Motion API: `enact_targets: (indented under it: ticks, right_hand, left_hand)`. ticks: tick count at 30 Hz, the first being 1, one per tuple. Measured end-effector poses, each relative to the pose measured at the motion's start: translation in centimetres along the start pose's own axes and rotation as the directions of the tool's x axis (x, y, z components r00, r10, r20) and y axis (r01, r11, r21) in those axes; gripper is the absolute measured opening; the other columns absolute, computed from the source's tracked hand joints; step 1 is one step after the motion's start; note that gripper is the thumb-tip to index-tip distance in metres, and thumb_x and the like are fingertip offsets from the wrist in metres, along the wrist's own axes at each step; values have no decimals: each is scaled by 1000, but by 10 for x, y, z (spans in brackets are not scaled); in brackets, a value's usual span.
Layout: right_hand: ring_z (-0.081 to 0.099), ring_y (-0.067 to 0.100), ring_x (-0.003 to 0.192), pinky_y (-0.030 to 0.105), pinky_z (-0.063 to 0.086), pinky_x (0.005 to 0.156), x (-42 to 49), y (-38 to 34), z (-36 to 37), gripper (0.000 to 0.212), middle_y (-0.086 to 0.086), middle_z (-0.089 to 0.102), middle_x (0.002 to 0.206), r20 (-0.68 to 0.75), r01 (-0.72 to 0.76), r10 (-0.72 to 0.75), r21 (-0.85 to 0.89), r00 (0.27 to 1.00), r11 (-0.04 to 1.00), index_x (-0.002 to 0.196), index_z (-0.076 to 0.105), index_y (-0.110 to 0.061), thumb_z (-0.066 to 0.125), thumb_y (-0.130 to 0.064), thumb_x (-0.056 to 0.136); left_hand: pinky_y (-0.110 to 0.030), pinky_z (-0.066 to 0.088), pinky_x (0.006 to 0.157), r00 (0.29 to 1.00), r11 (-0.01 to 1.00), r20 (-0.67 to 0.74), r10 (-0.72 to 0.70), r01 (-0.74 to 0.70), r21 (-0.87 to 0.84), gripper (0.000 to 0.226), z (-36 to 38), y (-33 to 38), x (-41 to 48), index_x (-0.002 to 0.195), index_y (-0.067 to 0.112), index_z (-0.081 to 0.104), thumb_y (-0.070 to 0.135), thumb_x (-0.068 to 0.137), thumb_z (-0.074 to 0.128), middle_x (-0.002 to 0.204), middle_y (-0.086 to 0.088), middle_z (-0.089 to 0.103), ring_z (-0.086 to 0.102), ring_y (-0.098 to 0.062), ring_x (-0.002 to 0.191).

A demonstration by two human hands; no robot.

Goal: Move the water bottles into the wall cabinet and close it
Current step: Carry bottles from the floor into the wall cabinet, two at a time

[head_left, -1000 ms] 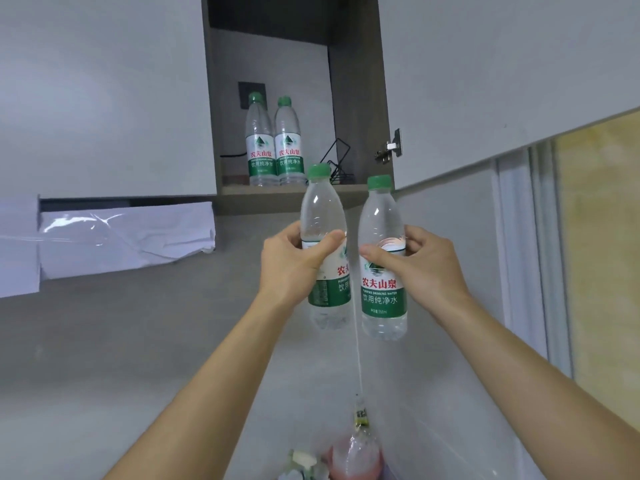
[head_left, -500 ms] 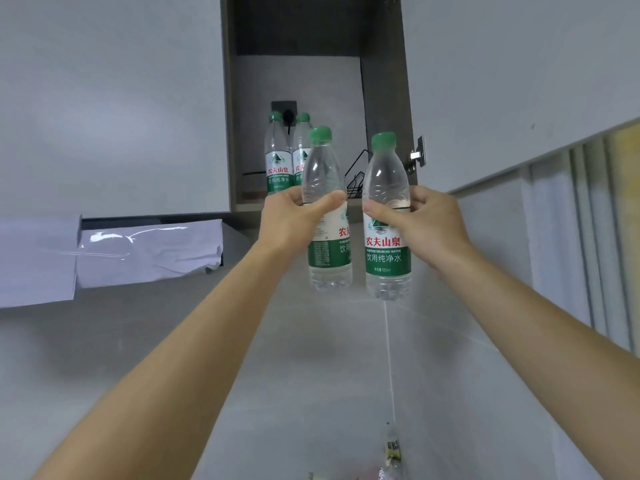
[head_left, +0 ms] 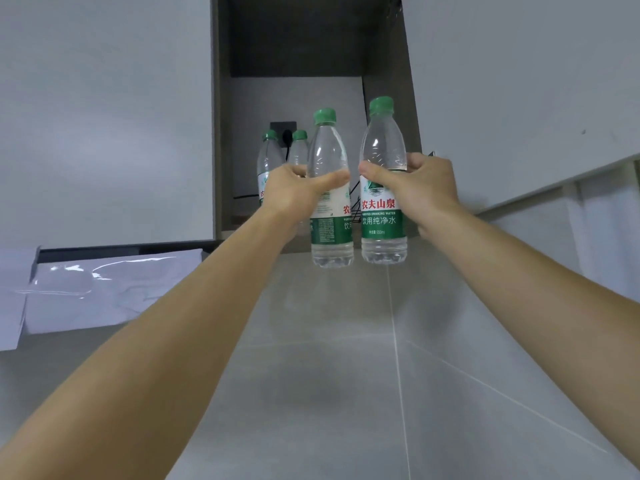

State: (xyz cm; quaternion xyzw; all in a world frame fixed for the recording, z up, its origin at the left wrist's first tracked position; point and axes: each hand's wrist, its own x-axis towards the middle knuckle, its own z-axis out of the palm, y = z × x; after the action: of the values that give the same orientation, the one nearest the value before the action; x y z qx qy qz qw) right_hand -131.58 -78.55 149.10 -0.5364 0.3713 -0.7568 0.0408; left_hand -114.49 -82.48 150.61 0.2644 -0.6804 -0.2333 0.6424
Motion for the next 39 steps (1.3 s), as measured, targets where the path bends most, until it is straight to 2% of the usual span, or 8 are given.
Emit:
enact_targets:
  ticks: [6,10,17,23,26,29,32,39]
  right_hand:
    - [80,17,79,44,66,81,49,-6,21,34,-2,81,88,25,77,-76,-37,997,996,94,77,-21,94,-38,70]
    - [79,19,83,43,65,82,74,-2,33,45,0,80,95,32,118,-115,-105,993,987,106,77,-18,94,-41,71]
    - [79,21,82,44,66,82,105,26,43,47,3,80,93,8,50,-49,-88,999,995,100,76,-18,96,-43,66]
    - [80,19,77,41,67,77,118,37,43,50,5,80,94,24,11,-9,-67,1000,998,107,74,-13,94,-41,71]
    - [80,24,82,44,66,82,125,44,44,54,6,80,98,35,5,-2,-76,999,997,106,74,-13,92,-47,69]
    - [75,27,99,47,62,91,127,53,47,77,6,75,113,53,39,-30,-168,998,985,120,68,-13,83,-64,65]
    - [68,29,116,48,57,99,125,59,45,103,7,67,130,113,81,-49,-300,992,951,141,52,-11,73,-77,64]
    - [62,26,117,37,49,94,107,55,32,80,5,61,133,194,102,-15,-448,981,888,150,37,-13,73,-53,90]
  left_hand:
    - [-38,63,78,999,999,-20,48,-48,0,74,4,3,46,122,13,60,43,64,94,99,-1,76,77,-16,82]
    - [-35,63,71,998,999,-47,40,-41,-25,41,11,3,70,91,16,61,39,73,90,87,-3,76,77,-17,75]
    - [-33,50,78,997,999,-56,52,-53,-9,43,27,-6,98,88,17,55,42,76,87,95,2,66,66,-16,88]
    - [-37,62,72,998,998,-45,39,-41,-46,40,41,-21,109,75,17,50,37,82,84,83,-5,72,74,-21,74]
    - [-39,58,90,994,996,-74,86,-84,32,50,47,-29,116,108,9,63,47,82,81,105,-6,73,72,-26,98]
    - [-35,42,108,970,961,-120,209,-181,209,84,53,-39,113,151,8,39,49,86,75,149,-7,52,51,-25,135]
    - [-30,38,108,938,911,-100,333,-292,292,93,54,-51,107,155,12,30,47,84,79,153,-6,44,45,-21,138]
    - [-34,35,112,920,761,-19,391,-311,569,111,54,-62,86,158,6,23,56,77,80,151,-10,33,33,-25,142]
